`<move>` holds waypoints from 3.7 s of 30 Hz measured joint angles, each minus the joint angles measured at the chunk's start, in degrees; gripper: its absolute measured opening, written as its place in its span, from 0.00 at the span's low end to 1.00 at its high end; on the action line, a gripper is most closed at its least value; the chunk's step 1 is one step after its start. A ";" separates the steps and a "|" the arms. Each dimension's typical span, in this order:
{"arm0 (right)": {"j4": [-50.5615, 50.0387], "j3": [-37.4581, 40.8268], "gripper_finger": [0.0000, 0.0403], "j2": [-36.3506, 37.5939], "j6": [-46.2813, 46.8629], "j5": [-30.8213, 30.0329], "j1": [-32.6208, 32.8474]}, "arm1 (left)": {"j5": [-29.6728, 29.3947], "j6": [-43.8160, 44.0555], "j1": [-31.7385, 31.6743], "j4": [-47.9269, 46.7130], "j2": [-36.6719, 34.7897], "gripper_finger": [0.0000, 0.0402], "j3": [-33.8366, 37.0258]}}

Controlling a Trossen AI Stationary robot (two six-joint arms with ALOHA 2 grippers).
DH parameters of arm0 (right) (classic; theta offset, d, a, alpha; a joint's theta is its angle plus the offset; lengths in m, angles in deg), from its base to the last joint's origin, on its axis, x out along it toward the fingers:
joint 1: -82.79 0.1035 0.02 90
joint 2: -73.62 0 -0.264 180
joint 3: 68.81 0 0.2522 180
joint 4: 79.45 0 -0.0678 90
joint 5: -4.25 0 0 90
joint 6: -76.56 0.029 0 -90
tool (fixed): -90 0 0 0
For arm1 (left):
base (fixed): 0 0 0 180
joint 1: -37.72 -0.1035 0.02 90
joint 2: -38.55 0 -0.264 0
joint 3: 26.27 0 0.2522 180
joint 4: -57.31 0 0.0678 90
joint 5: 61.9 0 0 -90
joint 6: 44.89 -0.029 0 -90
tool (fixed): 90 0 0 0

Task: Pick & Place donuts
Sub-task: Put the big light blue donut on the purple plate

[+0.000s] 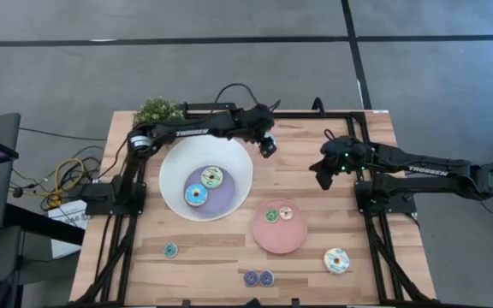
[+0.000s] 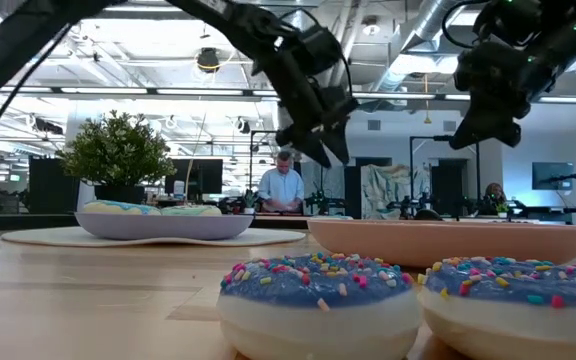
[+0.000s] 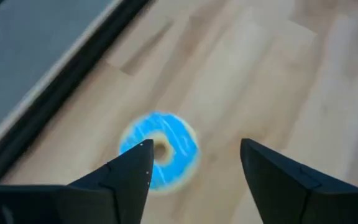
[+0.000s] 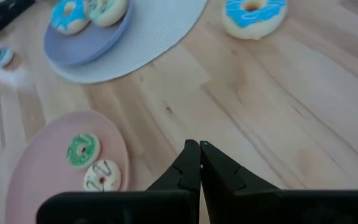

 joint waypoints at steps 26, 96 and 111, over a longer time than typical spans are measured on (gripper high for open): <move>3.02 0.02 0.00 0.00 10.66 -3.87 0.00 | 2.12 1.51 -6.93 -24.18 18.76 0.60 -25.88; 5.11 0.02 0.00 -0.02 11.49 -3.82 0.24 | 2.97 -9.17 -6.37 -20.10 23.29 0.42 -26.08; 4.61 0.02 0.00 -0.02 8.11 -3.60 0.24 | 1.83 -6.07 -5.49 -27.19 23.20 0.42 -31.83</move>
